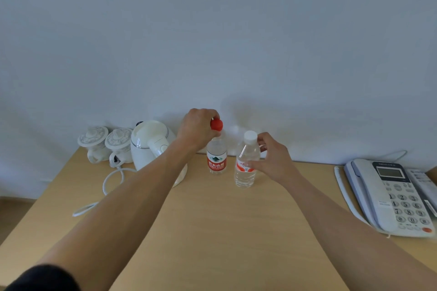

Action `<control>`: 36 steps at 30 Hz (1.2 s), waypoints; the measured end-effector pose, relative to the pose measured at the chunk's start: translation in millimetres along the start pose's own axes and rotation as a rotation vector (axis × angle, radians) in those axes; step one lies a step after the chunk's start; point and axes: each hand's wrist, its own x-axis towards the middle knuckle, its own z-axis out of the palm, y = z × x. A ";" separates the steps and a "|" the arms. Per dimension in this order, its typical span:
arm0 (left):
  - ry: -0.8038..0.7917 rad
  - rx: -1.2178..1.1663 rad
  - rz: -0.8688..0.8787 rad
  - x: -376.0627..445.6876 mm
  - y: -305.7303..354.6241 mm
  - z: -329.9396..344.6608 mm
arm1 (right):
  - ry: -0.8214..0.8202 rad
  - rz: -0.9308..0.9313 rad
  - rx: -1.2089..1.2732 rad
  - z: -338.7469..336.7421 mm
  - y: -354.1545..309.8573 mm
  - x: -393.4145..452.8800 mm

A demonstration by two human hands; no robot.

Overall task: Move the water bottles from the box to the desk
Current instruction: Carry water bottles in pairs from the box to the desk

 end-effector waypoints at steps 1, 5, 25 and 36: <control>0.009 0.010 0.000 5.6 -1.7 0.3 | -0.002 0.002 0.001 -0.2 -0.1 0.1; 0.017 0.032 -0.027 19.5 -9.0 1.0 | -0.017 0.006 0.002 -1.4 -0.5 -1.2; 0.049 -0.104 0.060 -4.8 -26.6 48.4 | -0.009 -0.009 0.012 -2.9 -2.1 -4.8; 0.077 -0.145 0.057 -6.0 -30.8 51.8 | 0.010 -0.025 -0.026 0.7 -4.0 0.7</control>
